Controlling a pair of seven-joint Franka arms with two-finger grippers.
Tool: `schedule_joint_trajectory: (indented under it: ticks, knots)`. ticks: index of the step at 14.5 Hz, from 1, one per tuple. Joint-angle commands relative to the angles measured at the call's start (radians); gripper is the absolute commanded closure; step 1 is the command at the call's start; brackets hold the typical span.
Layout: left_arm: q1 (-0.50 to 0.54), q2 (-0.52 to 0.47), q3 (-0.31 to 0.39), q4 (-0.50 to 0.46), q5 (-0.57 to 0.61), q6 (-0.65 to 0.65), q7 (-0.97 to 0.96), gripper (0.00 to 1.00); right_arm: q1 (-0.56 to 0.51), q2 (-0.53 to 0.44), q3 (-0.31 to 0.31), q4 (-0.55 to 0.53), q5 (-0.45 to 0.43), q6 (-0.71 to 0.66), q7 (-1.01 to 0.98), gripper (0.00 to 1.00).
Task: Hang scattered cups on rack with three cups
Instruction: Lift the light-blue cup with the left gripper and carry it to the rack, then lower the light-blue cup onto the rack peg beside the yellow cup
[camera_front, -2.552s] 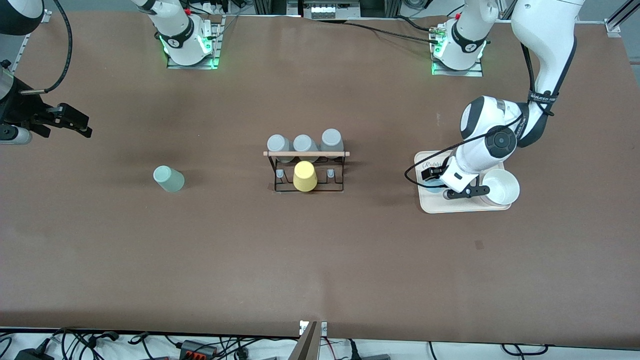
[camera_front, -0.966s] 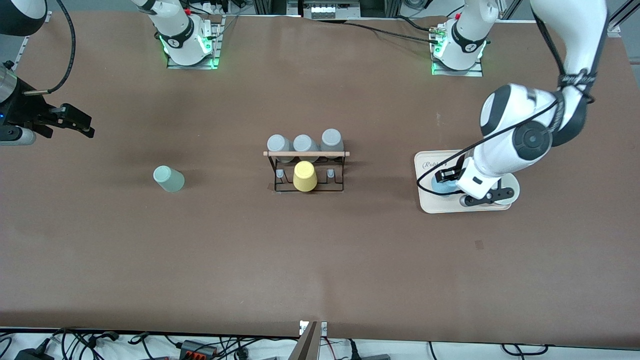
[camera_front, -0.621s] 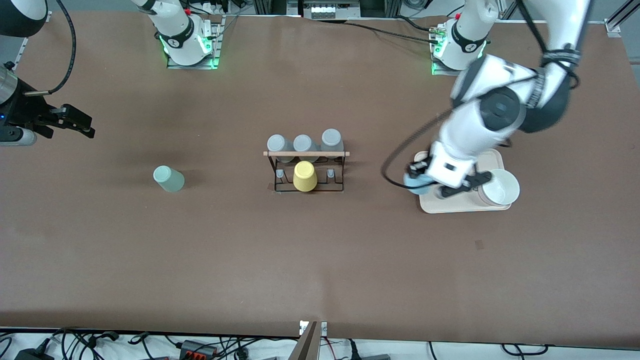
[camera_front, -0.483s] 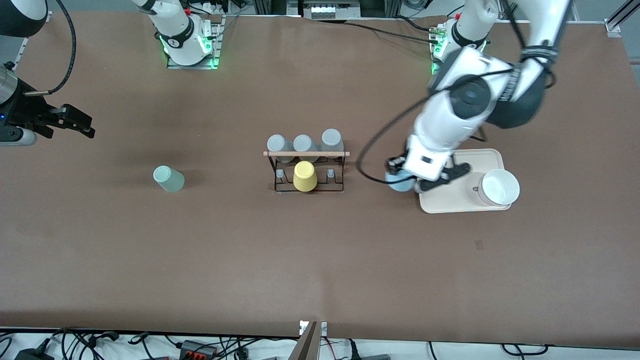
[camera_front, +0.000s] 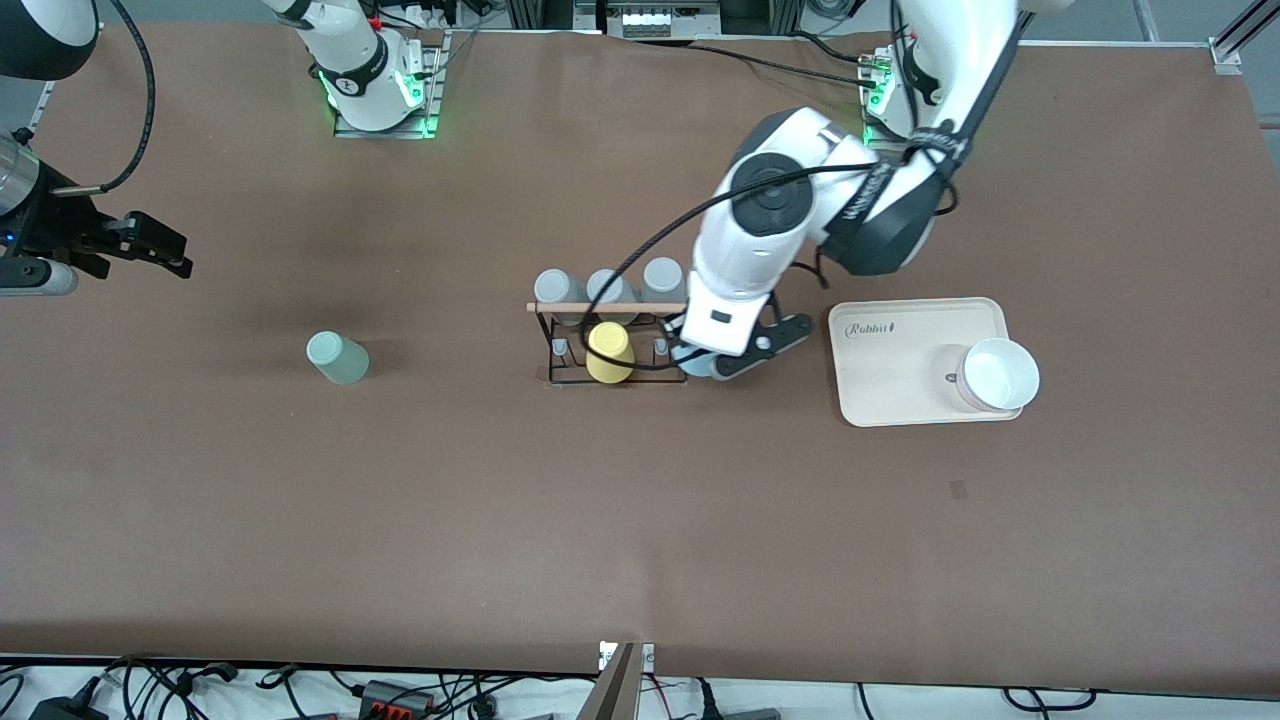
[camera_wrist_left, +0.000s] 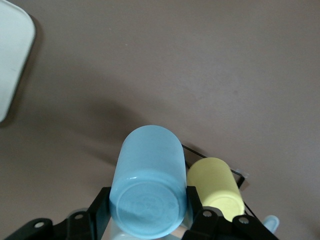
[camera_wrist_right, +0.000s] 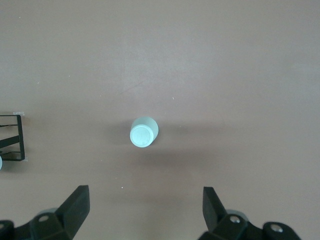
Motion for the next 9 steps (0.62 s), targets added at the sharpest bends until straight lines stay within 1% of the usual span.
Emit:
schedule_joint_trajectory:
  ticks: [1, 9]
  knots:
    - [-0.041, 0.068, 0.019, 0.116, 0.001, -0.042, -0.04, 0.67, 0.001, -0.001, 0.003, 0.006, -0.011, -0.009, -0.014, 0.0]
    - [-0.067, 0.125, 0.017, 0.112, 0.017, -0.033, -0.065, 0.67, 0.0, 0.001, 0.003, 0.005, -0.011, -0.009, -0.014, 0.0]
